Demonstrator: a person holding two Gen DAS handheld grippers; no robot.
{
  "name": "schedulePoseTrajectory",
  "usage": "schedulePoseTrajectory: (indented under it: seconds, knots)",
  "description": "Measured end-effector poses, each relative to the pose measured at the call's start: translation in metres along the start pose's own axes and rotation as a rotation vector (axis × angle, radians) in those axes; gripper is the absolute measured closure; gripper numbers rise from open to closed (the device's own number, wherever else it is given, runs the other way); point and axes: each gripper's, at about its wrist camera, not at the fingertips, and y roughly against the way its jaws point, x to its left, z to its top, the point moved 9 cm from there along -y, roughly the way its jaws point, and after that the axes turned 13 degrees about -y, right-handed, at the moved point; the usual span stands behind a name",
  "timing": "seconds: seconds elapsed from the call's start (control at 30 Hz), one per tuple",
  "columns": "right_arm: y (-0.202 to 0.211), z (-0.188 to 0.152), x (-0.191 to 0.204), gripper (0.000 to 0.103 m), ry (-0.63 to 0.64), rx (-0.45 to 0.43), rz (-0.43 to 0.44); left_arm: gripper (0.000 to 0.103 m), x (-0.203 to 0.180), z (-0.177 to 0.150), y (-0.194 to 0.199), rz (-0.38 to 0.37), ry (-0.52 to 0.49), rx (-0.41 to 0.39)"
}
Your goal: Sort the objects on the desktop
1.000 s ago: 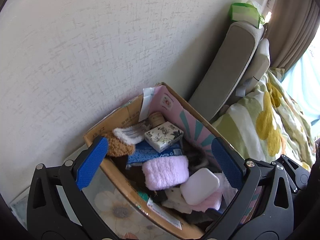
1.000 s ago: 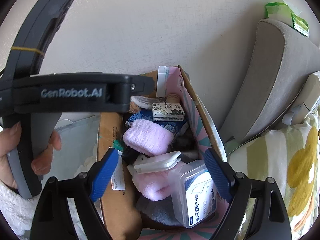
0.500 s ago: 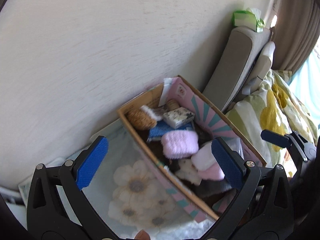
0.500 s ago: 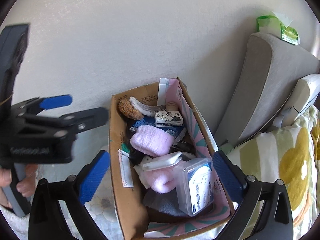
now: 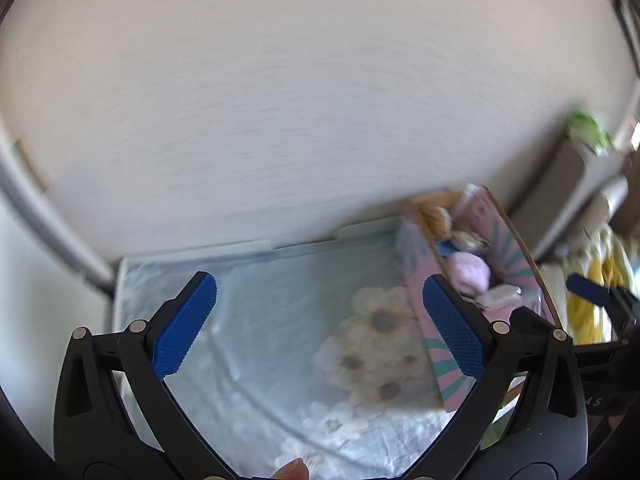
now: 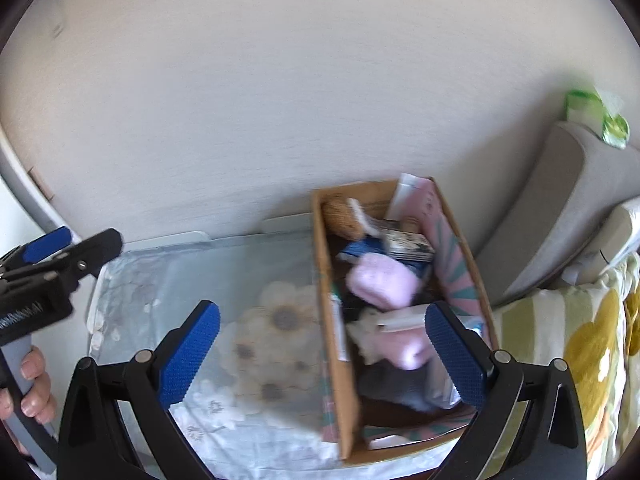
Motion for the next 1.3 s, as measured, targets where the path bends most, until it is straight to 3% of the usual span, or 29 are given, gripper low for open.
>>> schedulePoseTrajectory:
  seconds: [0.17, 0.43, 1.3]
  knots:
    - [0.008, -0.009, 0.032, 0.001, 0.049, -0.006, 0.022, 0.0, 0.045, -0.028, 0.035, 0.067, 0.143, -0.011]
    - [0.004, -0.034, 0.056, 0.001, 0.098, 0.019, 0.004, 0.0, 0.069, -0.059, 0.06, 0.132, 0.171, -0.023]
    - [-0.004, -0.047, 0.055, 0.001, 0.077, 0.058, -0.019, 0.0, 0.06, -0.066, 0.047, 0.073, 0.132, 0.007]
